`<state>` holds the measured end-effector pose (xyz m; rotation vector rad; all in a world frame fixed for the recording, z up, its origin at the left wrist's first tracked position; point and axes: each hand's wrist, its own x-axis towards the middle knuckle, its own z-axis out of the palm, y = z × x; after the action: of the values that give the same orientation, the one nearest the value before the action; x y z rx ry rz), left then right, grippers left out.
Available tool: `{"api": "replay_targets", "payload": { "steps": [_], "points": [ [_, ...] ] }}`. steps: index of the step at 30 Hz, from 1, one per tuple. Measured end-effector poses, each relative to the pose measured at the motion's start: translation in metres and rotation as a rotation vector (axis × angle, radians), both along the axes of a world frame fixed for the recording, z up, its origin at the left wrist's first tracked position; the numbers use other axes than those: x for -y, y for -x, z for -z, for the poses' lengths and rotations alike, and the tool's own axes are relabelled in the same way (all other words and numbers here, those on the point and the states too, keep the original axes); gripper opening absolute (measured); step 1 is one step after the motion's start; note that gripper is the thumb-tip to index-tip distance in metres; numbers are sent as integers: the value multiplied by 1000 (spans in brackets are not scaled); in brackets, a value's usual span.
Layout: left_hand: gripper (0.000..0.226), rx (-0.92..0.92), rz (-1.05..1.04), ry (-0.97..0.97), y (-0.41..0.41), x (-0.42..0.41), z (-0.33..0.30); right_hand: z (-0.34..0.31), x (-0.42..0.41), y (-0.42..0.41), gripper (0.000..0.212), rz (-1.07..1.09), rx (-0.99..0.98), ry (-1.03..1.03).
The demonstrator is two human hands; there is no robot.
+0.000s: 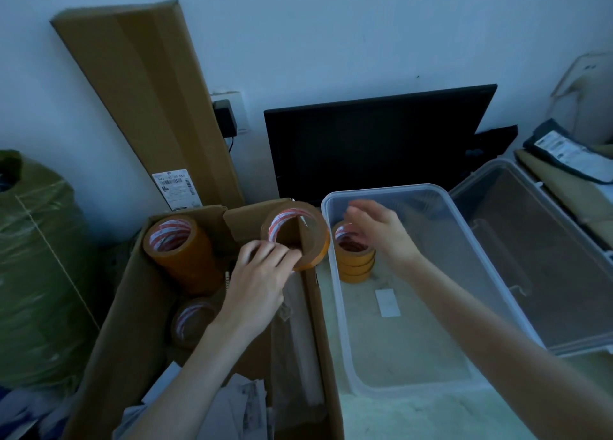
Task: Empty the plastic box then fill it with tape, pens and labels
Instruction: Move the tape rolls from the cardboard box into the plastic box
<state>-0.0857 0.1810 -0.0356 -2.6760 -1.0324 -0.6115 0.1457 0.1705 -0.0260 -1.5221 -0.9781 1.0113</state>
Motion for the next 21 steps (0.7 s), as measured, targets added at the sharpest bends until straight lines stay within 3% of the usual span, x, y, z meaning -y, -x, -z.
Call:
{"api": "replay_targets", "payload": {
  "steps": [2,4,8,14,17,21],
  "points": [
    [49,-21,57,-4,-3,5,-4,-17,17,12,33,-134,-32,30],
    [50,-40,112,1,-7,10,-8,-27,29,22,27,-187,99,26],
    [44,10,156,18,-15,20,-8,-24,34,25,9,-76,221,-16],
    [30,226,90,98,-19,21,-3,-5,20,5,23,127,271,17],
    [32,241,49,173,-15,16,3,12,3,-17,33,238,299,79],
    [31,240,36,228,-12,11,6,32,-19,-31,36,334,194,195]
  ]
}}
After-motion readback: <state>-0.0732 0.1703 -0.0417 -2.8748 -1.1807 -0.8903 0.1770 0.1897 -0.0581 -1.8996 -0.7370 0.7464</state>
